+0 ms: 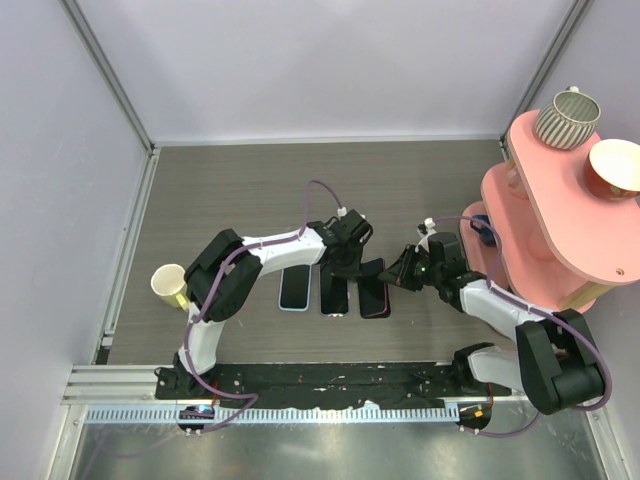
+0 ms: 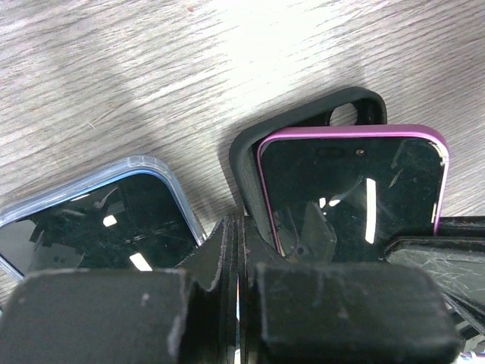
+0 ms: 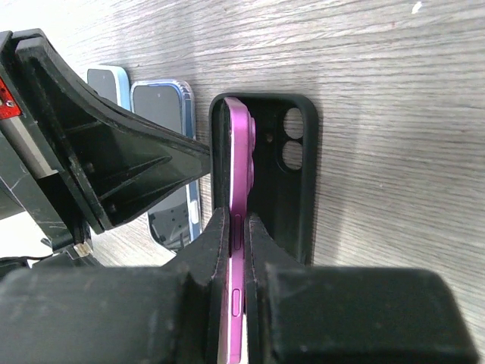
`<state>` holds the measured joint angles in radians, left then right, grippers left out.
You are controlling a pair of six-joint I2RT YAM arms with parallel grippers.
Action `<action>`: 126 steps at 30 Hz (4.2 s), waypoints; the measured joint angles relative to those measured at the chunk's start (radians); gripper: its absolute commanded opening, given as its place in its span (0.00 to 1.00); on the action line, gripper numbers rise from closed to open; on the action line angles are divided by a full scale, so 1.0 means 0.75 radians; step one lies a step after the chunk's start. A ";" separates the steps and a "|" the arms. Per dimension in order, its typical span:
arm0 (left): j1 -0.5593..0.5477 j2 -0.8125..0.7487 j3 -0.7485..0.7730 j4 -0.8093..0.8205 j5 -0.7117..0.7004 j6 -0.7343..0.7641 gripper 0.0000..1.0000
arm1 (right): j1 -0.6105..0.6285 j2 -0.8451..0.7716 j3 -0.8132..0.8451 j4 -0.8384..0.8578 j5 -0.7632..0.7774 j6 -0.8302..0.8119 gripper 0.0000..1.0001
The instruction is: Put the phone into the phone case
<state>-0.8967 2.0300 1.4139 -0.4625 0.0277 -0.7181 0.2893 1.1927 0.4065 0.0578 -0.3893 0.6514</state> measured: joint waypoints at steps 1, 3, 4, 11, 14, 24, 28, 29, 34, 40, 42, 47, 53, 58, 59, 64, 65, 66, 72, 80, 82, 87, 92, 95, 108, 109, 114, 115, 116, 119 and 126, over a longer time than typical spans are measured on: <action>0.002 0.000 0.000 0.000 0.005 -0.001 0.00 | -0.002 0.016 0.004 0.010 -0.013 -0.001 0.01; 0.004 0.000 0.000 0.000 0.011 -0.003 0.00 | -0.004 0.044 0.010 0.030 -0.036 -0.003 0.01; 0.005 0.001 0.000 0.001 0.012 -0.003 0.00 | -0.005 0.054 0.011 0.040 -0.045 -0.003 0.01; 0.007 0.001 0.000 0.001 0.018 -0.005 0.00 | -0.012 0.091 0.014 0.070 -0.083 -0.006 0.02; 0.009 0.002 0.002 -0.002 0.024 -0.006 0.00 | -0.016 0.112 0.020 0.075 -0.099 -0.008 0.05; 0.010 0.004 0.005 -0.007 0.024 -0.009 0.00 | -0.019 0.120 0.022 0.066 -0.077 -0.008 0.19; 0.010 0.004 0.005 -0.004 0.024 -0.009 0.00 | -0.013 0.116 0.030 0.028 -0.043 -0.009 0.25; 0.010 0.004 0.005 -0.003 0.024 -0.009 0.00 | -0.010 0.114 0.036 0.011 -0.036 -0.009 0.27; 0.003 0.004 0.004 0.015 0.034 -0.010 0.00 | -0.001 0.099 0.056 -0.120 0.030 -0.027 0.36; -0.011 0.004 0.004 0.014 0.040 -0.009 0.00 | 0.005 0.062 0.115 -0.272 0.097 -0.054 0.47; -0.014 0.004 0.004 0.012 0.040 -0.009 0.00 | 0.005 0.061 0.138 -0.320 0.121 -0.068 0.48; -0.015 0.003 0.004 0.011 0.039 -0.009 0.00 | 0.005 0.044 0.162 -0.398 0.142 -0.090 0.50; -0.015 -0.015 0.004 0.007 0.039 -0.009 0.04 | 0.005 0.033 0.171 -0.444 0.149 -0.117 0.36; -0.015 -0.042 0.004 0.012 0.053 -0.011 0.08 | 0.005 0.034 0.166 -0.442 0.148 -0.133 0.29; -0.015 -0.044 0.004 0.016 0.060 -0.013 0.08 | 0.005 0.035 0.159 -0.435 0.148 -0.134 0.29; -0.015 -0.050 -0.042 0.075 0.102 -0.040 0.10 | 0.004 0.060 0.114 -0.358 0.120 -0.124 0.21; -0.015 -0.050 -0.060 0.091 0.110 -0.046 0.11 | 0.002 0.060 0.104 -0.336 0.109 -0.122 0.19; -0.015 -0.050 -0.079 0.108 0.121 -0.057 0.12 | 0.001 0.061 0.092 -0.314 0.101 -0.117 0.16; 0.002 -0.057 -0.116 0.163 0.140 -0.083 0.14 | -0.015 0.069 0.043 -0.218 0.052 -0.080 0.06; 0.011 -0.061 -0.131 0.187 0.144 -0.099 0.26 | -0.016 0.086 0.025 -0.166 0.035 -0.039 0.25; 0.010 -0.061 -0.134 0.190 0.149 -0.110 0.28 | -0.016 0.086 0.024 -0.156 0.033 -0.022 0.30; 0.009 -0.061 -0.138 0.197 0.153 -0.120 0.27 | -0.010 0.092 0.024 -0.143 0.039 -0.003 0.41; 0.008 -0.061 -0.139 0.199 0.158 -0.120 0.25 | -0.003 0.080 0.028 -0.169 0.047 -0.010 0.49; 0.002 -0.061 -0.141 0.206 0.168 -0.119 0.25 | 0.003 0.044 0.029 -0.211 0.054 -0.027 0.50; 0.028 -0.076 -0.244 0.357 0.281 -0.203 0.18 | -0.002 0.043 0.023 -0.207 0.013 -0.080 0.51; 0.031 -0.078 -0.252 0.370 0.288 -0.216 0.18 | -0.004 0.043 0.021 -0.200 0.007 -0.079 0.51; 0.054 -0.086 -0.307 0.452 0.344 -0.271 0.16 | -0.017 0.042 -0.012 -0.119 -0.036 -0.045 0.52; 0.058 -0.088 -0.318 0.467 0.354 -0.285 0.16 | -0.019 0.042 -0.026 -0.086 -0.043 -0.026 0.52; 0.062 -0.091 -0.330 0.483 0.363 -0.297 0.15 | -0.022 0.042 -0.042 -0.050 -0.052 -0.008 0.52; 0.069 -0.096 -0.356 0.523 0.382 -0.325 0.15 | -0.024 0.042 -0.081 0.046 -0.071 0.050 0.52; 0.072 -0.096 -0.371 0.561 0.402 -0.339 0.15 | -0.025 0.042 -0.109 0.103 -0.091 0.122 0.40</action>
<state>-0.8425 1.9583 1.1355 -0.0418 0.3290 -0.9722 0.2707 1.2243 0.3248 0.1349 -0.4572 0.7425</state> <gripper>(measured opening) 0.154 0.465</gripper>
